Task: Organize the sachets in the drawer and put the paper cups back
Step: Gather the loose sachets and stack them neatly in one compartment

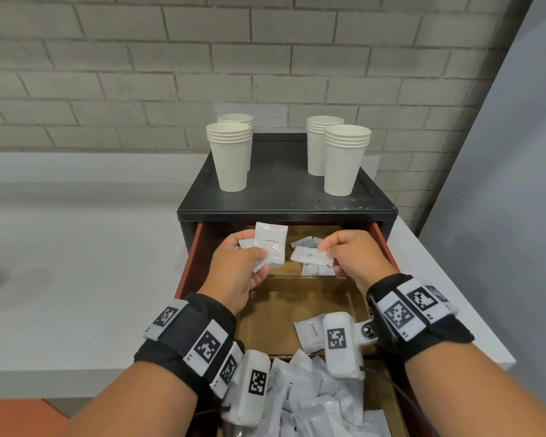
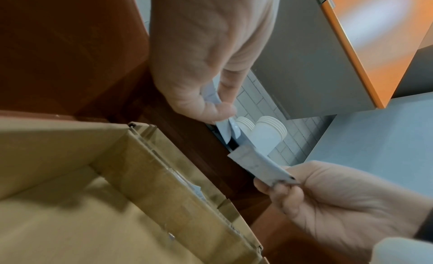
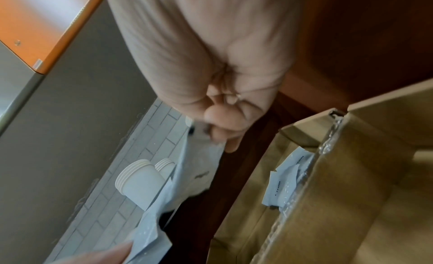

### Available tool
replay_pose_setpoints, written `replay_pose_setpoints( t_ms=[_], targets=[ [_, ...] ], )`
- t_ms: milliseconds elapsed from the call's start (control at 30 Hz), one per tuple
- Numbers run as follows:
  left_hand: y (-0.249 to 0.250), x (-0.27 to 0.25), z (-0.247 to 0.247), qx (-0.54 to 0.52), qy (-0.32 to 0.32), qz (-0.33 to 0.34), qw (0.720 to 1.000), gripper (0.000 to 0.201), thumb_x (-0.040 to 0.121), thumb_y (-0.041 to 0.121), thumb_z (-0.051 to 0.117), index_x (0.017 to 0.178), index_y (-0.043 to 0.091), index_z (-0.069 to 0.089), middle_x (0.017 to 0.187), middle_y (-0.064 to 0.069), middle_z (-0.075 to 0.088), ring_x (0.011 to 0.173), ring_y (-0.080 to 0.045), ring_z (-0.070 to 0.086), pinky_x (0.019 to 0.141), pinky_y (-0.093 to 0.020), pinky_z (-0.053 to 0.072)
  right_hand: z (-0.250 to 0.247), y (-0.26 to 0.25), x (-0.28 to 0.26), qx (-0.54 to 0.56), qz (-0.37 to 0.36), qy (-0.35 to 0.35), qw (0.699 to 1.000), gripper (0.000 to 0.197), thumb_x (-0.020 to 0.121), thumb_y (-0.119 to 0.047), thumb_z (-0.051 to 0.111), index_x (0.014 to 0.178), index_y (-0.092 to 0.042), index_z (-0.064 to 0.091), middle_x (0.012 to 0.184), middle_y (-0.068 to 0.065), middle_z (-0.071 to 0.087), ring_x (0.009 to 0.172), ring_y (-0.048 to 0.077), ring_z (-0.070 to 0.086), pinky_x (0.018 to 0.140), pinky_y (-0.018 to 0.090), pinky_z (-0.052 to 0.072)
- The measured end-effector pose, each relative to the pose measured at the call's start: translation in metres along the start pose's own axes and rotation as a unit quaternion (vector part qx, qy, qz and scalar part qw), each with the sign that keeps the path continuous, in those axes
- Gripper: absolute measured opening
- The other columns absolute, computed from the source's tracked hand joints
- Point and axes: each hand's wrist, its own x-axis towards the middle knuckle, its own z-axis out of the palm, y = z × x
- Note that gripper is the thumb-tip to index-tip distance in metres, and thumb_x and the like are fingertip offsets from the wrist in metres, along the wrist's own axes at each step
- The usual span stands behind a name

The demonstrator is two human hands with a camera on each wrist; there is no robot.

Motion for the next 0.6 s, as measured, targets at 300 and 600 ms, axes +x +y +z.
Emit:
replay_pose_setpoints(
  t_ms=[300, 600],
  targets=[
    [-0.003, -0.005, 0.000, 0.075, -0.070, -0.061, 0.993, 0.027, 0.088, 0.000, 0.060, 0.097, 0.026, 0.058, 0.102, -0.003, 0.058, 0.089, -0.022, 0.064, 0.059, -0.020, 0.054, 0.008, -0.003, -0.006, 0.021, -0.050, -0.110, 0.992, 0.027, 0.094, -0.019, 0.055, 0.120, -0.023, 0.055, 0.111, 0.000, 0.060, 0.095, 0.011, 0.058, 0.066, 0.017, 0.048],
    [0.003, 0.002, -0.003, -0.014, 0.050, -0.035, 0.998, 0.036, 0.093, 0.001, 0.052, 0.121, 0.023, 0.055, 0.118, -0.006, 0.045, 0.088, -0.022, 0.054, 0.064, -0.024, 0.056, -0.015, 0.000, 0.007, 0.183, -0.045, 0.087, 0.978, 0.023, 0.095, -0.003, 0.047, 0.101, -0.020, 0.062, 0.116, 0.008, 0.061, 0.086, 0.015, 0.060, 0.047, 0.012, 0.044]
  ],
)
